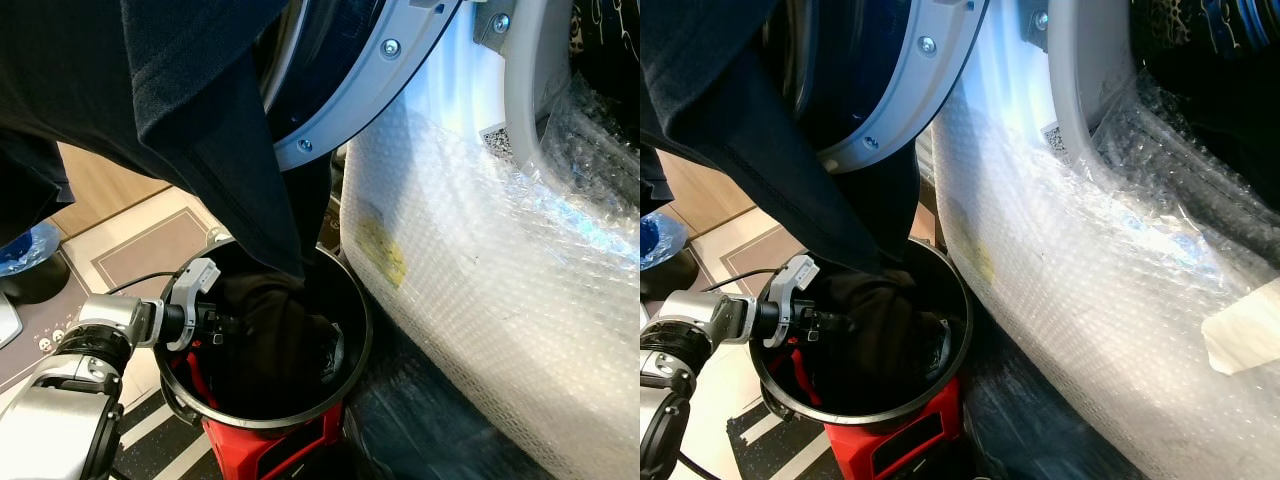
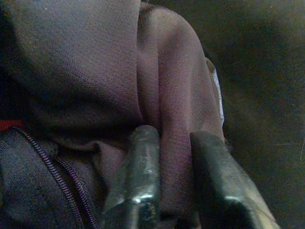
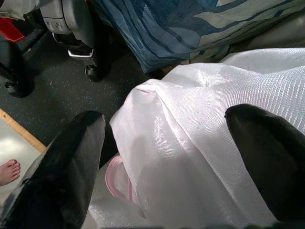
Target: Clothes washing
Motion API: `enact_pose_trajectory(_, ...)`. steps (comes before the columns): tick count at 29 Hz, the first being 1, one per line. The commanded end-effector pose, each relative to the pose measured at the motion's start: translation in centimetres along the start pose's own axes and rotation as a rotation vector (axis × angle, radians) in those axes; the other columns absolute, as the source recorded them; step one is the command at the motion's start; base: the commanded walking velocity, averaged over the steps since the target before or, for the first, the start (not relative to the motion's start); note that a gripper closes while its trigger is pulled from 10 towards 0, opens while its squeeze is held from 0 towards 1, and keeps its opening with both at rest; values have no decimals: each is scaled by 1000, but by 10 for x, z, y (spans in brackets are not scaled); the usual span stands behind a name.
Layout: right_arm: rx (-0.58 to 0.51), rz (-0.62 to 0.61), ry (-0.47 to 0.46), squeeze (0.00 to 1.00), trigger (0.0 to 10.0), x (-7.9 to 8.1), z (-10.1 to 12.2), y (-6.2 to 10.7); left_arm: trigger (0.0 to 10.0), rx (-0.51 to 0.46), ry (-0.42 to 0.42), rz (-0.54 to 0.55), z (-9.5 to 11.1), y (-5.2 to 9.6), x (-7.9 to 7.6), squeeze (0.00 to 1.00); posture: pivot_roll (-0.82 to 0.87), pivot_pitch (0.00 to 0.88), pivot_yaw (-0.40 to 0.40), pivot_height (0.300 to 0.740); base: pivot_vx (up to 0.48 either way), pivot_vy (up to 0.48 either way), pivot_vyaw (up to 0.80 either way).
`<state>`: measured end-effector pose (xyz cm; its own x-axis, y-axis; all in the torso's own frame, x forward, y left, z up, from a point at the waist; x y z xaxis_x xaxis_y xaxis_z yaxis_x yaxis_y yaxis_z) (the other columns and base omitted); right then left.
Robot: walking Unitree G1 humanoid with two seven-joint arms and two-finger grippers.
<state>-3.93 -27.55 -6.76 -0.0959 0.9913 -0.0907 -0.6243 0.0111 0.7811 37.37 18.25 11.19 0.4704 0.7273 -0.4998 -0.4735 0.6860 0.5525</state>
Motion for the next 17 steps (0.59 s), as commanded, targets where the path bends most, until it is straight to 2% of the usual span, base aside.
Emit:
enact_pose_trajectory(1, 49, -4, -17, 0, 10000, 2, -12, 6, 0, 80, 42, 51, -25, 3, 14, 0, -218, 333, -50, 740, 0, 0, 0)
enact_pose_trajectory(5, 47, -4, -16, 0, 10000, 3, -11, 5, 0, 67, 15, 67, -21, 5, 16, 0, -217, 324, -49, 740, 0, 0, 0)
enact_pose_trajectory(10, 42, -4, -16, 0, 10000, 3, -10, 3, 0, -74, -69, 139, 9, 9, 16, 0, -218, 313, -49, 740, 0, 0, 0)
enact_pose_trajectory(12, 41, -3, -16, 0, 10000, 3, -10, 3, 0, -97, -88, 157, 13, 10, 17, 0, -218, 313, -49, 740, 0, 0, 0)
enact_pose_trajectory(14, 42, -4, -16, 0, 10000, 3, -10, 2, 0, -124, -101, 156, 20, 11, 15, 0, -216, 309, -50, 740, 0, 0, 0)
enact_pose_trajectory(17, 39, 0, -15, 0, 10000, 4, -8, 1, 0, -152, -192, 113, 31, 11, 3, 0, -214, 302, -50, 740, 0, 0, 0)
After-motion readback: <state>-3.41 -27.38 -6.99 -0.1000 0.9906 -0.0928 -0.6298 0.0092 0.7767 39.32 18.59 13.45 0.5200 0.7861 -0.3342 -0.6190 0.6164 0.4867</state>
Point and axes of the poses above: a point about 5 cm out from each wrist's last joint towards the gripper, its own y axis pointing back from the gripper into the wrist, its own z axis along the axis of the wrist's last joint, x = y × z, the point moved 4 cm from there along -y, pointing out of the wrist towards the gripper, and after that the axes turned 6 degrees about y, right-handed, at the moved point
